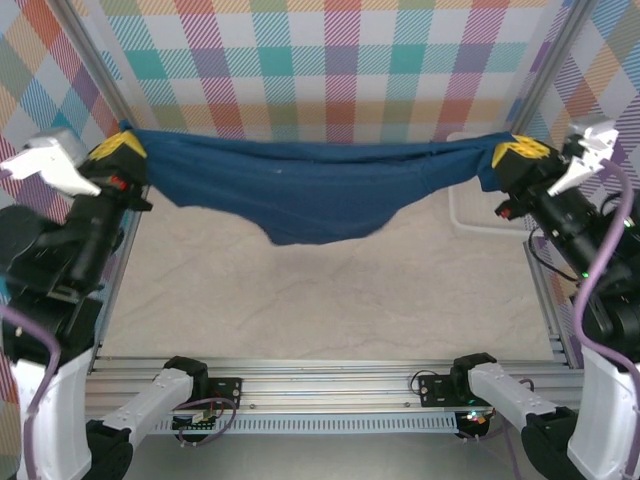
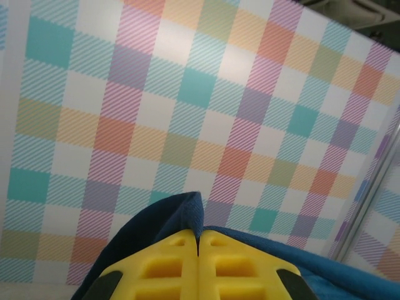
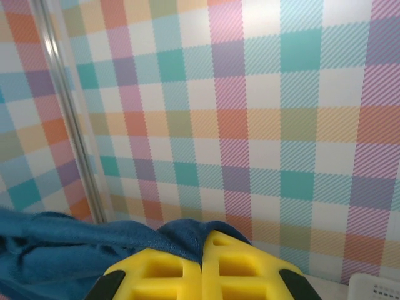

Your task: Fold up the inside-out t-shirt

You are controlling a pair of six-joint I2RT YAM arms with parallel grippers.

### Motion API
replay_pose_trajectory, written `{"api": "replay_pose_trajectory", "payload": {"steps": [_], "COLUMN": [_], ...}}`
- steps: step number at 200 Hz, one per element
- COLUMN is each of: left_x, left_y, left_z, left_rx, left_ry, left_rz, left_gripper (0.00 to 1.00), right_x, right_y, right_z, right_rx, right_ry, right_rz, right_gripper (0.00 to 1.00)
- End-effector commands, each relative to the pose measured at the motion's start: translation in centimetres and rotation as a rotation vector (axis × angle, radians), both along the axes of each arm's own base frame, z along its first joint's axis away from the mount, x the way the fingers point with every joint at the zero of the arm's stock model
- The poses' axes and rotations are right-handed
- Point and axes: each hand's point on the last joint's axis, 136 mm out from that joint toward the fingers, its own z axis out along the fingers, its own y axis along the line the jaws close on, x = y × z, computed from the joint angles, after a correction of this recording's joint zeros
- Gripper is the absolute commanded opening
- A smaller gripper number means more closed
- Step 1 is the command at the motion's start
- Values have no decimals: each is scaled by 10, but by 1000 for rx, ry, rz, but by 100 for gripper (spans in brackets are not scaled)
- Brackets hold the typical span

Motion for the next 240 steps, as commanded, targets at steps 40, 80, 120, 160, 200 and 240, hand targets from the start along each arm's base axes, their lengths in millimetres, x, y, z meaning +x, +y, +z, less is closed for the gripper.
{"api": "replay_pose_trajectory", "payload": {"steps": [40,80,120,160,200,240], "left_x": [84,213,347,371,300,200], "left_y": [4,-19,-40,-63,-81,-149], "left_z": [-27,-113,-262,-309,-329,-394], "left_rx": [62,143,193,157,24,9], "left_ry": [153,374,674,819,846,924], "left_rz": [147,177,178,69,-83,-326], "left_gripper": [0,0,17,55,68,69], "right_x": [63,187,341,372,280,169], "right_y": [-12,-5,8,31,63,95], "right_z": [-11,-77,-220,-287,-343,-424], "right_rx": [-34,-113,-209,-223,-171,-173], "right_ry": [52,203,463,690,865,1143], "right_rz": [-145,-243,-341,-248,-73,76], "right_gripper": [0,0,11,46,60,62]}}
